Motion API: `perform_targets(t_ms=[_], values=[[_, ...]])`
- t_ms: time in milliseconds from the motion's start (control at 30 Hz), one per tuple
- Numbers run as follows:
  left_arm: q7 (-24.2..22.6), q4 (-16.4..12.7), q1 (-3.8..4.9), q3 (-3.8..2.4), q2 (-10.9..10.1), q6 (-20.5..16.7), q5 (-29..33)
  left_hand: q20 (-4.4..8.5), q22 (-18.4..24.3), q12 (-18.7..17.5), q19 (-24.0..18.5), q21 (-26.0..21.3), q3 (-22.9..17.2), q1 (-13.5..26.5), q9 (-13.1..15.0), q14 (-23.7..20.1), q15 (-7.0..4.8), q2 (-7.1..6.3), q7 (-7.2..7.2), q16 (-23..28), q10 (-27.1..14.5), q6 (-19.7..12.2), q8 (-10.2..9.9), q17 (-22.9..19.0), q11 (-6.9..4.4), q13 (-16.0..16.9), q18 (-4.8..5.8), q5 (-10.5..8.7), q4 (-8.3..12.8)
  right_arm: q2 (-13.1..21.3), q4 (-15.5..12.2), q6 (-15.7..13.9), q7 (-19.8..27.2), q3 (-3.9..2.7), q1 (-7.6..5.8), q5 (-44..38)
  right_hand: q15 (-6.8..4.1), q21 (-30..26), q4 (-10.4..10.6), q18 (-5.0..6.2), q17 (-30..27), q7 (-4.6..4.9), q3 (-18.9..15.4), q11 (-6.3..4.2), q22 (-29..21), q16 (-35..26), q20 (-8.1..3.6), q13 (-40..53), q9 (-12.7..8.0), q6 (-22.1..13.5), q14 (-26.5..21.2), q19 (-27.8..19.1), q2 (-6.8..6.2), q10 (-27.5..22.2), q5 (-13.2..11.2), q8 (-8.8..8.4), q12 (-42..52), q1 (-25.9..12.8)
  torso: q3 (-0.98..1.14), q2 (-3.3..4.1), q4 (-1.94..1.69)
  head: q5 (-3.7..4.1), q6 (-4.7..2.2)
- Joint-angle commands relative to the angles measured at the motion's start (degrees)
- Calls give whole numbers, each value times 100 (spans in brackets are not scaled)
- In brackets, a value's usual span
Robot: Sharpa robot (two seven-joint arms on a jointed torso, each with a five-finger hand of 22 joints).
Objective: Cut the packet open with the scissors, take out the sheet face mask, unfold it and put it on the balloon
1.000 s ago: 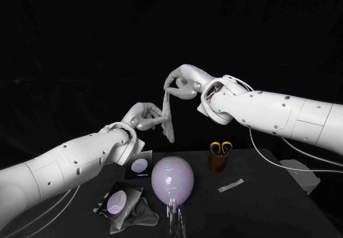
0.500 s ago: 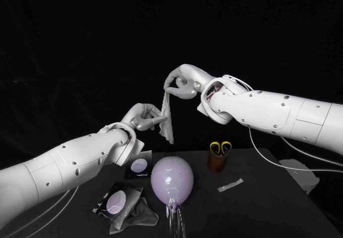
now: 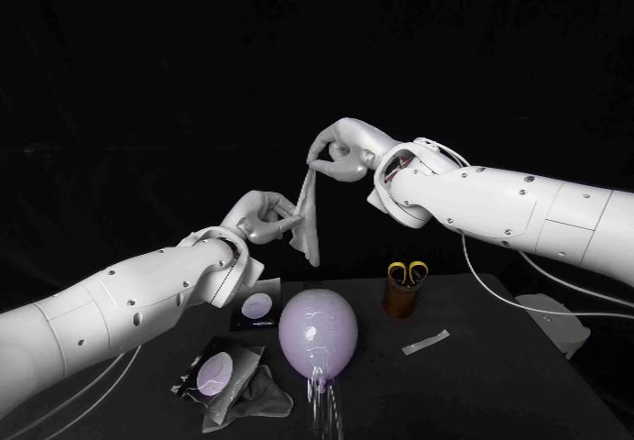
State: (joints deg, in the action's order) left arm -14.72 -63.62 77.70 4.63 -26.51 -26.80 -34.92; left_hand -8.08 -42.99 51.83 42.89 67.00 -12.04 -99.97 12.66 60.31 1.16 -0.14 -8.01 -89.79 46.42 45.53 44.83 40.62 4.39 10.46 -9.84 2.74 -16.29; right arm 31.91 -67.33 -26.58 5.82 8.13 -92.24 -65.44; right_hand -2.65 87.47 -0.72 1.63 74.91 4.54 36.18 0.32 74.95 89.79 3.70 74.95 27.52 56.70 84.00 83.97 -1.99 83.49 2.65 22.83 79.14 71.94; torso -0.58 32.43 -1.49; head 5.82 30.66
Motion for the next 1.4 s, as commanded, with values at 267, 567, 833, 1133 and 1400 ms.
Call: perform_targets(t_ms=[267, 567, 833, 1133, 1400], values=[[-156, -26, 5, -9, -54, -1, 258, -35, -18, -189, -31, 50, -1357, 633, -72, -25, 81, -219, -19, 53, 81, -111, -125, -113, 48, -96, -65, 4, 14, 27, 41, 91, 30, 19, 87, 54, -49, 29, -15, -105, 1509, -2, 25, -8, 1429, 21, -44, 958, 643, 35, 600, 467, 39, 166, 14, 201, 21, -11, 1, 1, 4, 4, 14], [-53, 12, 47, -42, -206, 123, 372, -31, -16, -173, 29, 126, -2410, 1426, -60, 466, 49, -631, 13, -50, 284, 20, -47, 388, 13, -88, -70, 3, 396, 202, -35, -142, 124, 45, 223, 608, -49, 16, -14, -101, 1509, -2, 27, -8, 1424, 21, -44, 949, 644, 34, 600, 460, 39, 158, 14, 203, 3, -14, 3, -7, 3, -8, 23], [374, 110, 289, -60, -335, 893, 74, 0, -45, -280, 104, 168, -2535, 1708, -72, 828, -6, -694, 64, -96, 517, 113, -65, 777, -44, -168, -63, 3, 574, 401, -73, -672, 445, 61, 471, 1729, -50, -14, -5, -93, 1509, 0, 37, -7, 1414, 21, -46, 934, 647, 27, 600, 441, 48, 145, 14, 206, -27, -24, 5, -2, 0, -56, 22], [728, 183, 482, -59, -371, 1487, -312, 14, -163, -345, 243, 235, -2551, 1779, -80, 947, -25, -704, 82, -105, 592, 147, -86, 934, -65, -209, -36, 3, 639, 447, -48, -757, 730, 67, 597, 2595, -50, -29, 2, -90, 1509, 2, 47, -6, 1409, 21, -46, 925, 650, 16, 600, 432, 57, 137, 14, 208, -45, -32, 9, 0, 4, -85, 15], [907, 197, 605, -55, -334, 1836, -557, 20, -227, -374, 315, 272, -2555, 1808, -83, 994, -33, -714, 88, -111, 622, 163, -96, 998, -74, -227, -22, 3, 668, 324, 167, -749, 801, 71, 639, 2713, -49, -41, 4, -87, 1509, 3, 50, -5, 1405, 21, -47, 921, 650, 13, 600, 425, 59, 133, 14, 208, -53, -35, 8, 0, -4, -98, -1]])
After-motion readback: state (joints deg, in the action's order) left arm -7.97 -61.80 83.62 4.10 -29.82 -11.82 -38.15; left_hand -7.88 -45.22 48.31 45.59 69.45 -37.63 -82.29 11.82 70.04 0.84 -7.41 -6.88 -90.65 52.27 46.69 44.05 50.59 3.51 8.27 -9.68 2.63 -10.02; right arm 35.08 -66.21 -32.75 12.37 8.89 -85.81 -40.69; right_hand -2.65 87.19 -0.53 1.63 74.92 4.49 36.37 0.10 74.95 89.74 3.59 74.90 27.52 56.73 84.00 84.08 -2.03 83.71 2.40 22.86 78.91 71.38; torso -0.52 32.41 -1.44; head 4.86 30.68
